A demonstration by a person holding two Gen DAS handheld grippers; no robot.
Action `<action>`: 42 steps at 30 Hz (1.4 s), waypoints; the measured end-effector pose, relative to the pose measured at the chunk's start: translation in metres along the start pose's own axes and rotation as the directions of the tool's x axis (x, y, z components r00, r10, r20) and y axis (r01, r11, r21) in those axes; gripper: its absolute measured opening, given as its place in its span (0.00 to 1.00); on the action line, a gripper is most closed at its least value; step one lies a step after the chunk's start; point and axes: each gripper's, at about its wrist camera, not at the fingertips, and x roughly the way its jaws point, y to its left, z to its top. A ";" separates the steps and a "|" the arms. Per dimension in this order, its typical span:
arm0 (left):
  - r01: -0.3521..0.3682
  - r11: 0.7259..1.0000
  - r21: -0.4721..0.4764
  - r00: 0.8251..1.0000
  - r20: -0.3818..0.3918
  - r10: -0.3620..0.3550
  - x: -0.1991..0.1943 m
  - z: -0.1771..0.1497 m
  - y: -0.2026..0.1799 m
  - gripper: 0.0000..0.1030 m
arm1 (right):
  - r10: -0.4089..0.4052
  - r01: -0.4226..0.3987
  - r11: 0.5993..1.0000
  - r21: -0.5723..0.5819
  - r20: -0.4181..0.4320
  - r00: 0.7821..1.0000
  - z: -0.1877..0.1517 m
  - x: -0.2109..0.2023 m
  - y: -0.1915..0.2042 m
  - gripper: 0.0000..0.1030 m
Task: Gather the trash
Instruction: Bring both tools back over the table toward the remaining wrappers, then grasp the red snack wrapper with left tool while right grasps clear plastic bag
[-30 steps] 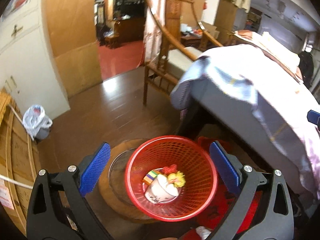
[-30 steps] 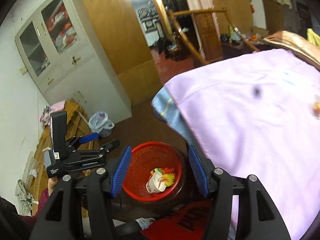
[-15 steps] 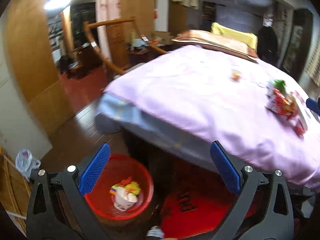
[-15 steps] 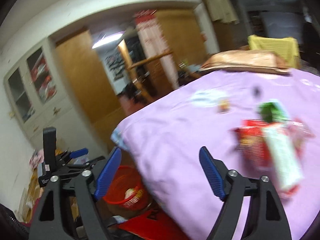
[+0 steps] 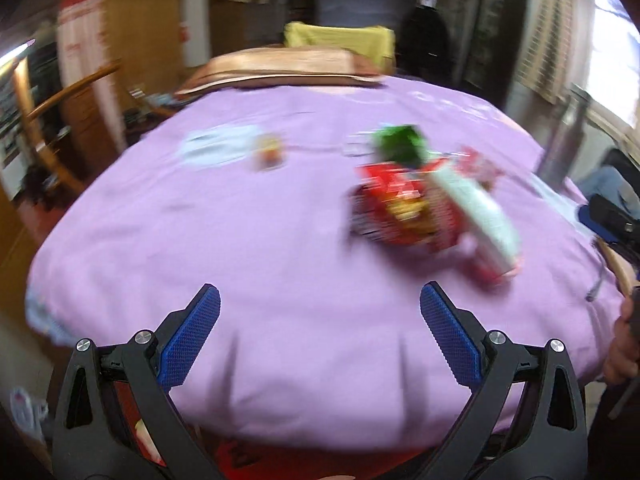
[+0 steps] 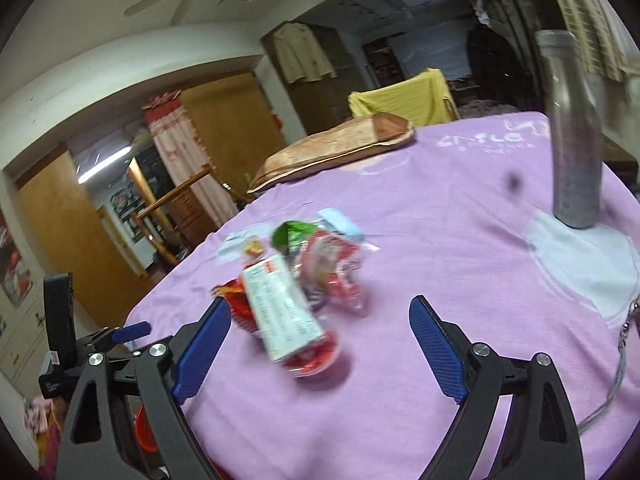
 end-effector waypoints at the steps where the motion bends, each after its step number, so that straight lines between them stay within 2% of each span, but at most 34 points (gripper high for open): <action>1: 0.021 0.999 0.025 1.000 -0.002 -0.021 0.007 0.006 -0.012 0.93 | -0.006 0.006 1.000 0.011 -0.003 1.000 0.000 0.003 -0.006 0.86; 5: 0.055 0.995 0.084 0.998 -0.021 -0.054 0.038 0.023 -0.046 0.93 | -0.018 0.018 1.000 0.015 -0.020 1.000 -0.001 0.008 -0.011 0.87; 7: 0.061 0.995 0.080 0.997 -0.041 -0.058 0.054 0.032 -0.051 0.93 | -0.019 0.019 1.000 0.014 -0.028 0.999 -0.002 0.010 -0.010 0.87; 9: 0.038 0.997 0.064 0.998 -0.054 -0.034 0.064 0.038 -0.047 0.93 | -0.020 0.021 1.000 0.010 -0.035 0.999 -0.003 0.010 -0.008 0.87; 12: -0.013 1.000 -0.002 0.999 -0.041 0.013 0.058 0.038 -0.017 0.94 | -0.017 0.017 1.000 0.002 -0.039 0.999 -0.002 0.007 -0.001 0.87; 14: -0.074 0.995 -0.061 0.997 -0.030 0.072 0.048 0.034 0.015 0.93 | -0.008 0.008 1.000 -0.011 -0.045 0.999 -0.003 0.009 0.004 0.87; 16: -0.158 0.981 -0.112 0.987 -0.023 0.157 0.036 0.027 0.050 0.93 | 0.003 -0.004 1.000 -0.028 -0.056 0.998 -0.004 0.012 0.012 0.87; 19: -0.219 0.960 -0.172 0.975 -0.017 0.220 0.017 0.013 0.084 0.93 | 0.013 -0.019 0.997 -0.069 -0.079 0.997 -0.008 0.020 0.027 0.86; 23: -0.175 0.961 -0.213 0.983 0.009 0.181 0.001 0.002 0.100 0.93 | 0.006 -0.020 0.991 -0.130 -0.108 0.994 -0.013 0.032 0.047 0.86; 27: -0.101 0.985 -0.140 0.995 0.010 0.103 0.008 0.003 0.084 0.93 | -0.010 -0.013 0.985 -0.171 -0.130 0.991 -0.014 0.039 0.059 0.86; 30: -0.068 0.992 -0.106 0.998 0.000 0.068 0.021 0.009 0.073 0.93 | -0.021 -0.003 0.982 -0.187 -0.126 0.992 -0.013 0.039 0.061 0.86; 34: -0.007 0.999 -0.045 0.999 -0.031 0.005 0.046 0.024 0.053 0.93 | -0.032 0.012 0.986 -0.169 -0.120 0.992 -0.010 0.038 0.052 0.86; 36: 0.001 0.999 -0.042 0.999 -0.050 -0.003 0.061 0.031 0.047 0.93 | -0.036 0.018 0.988 -0.153 -0.116 0.993 -0.008 0.036 0.046 0.86; 42: 0.007 0.993 -0.114 0.982 -0.187 -0.028 0.108 0.045 0.044 0.93 | -0.057 0.040 0.989 -0.145 -0.112 0.992 -0.006 0.034 0.037 0.86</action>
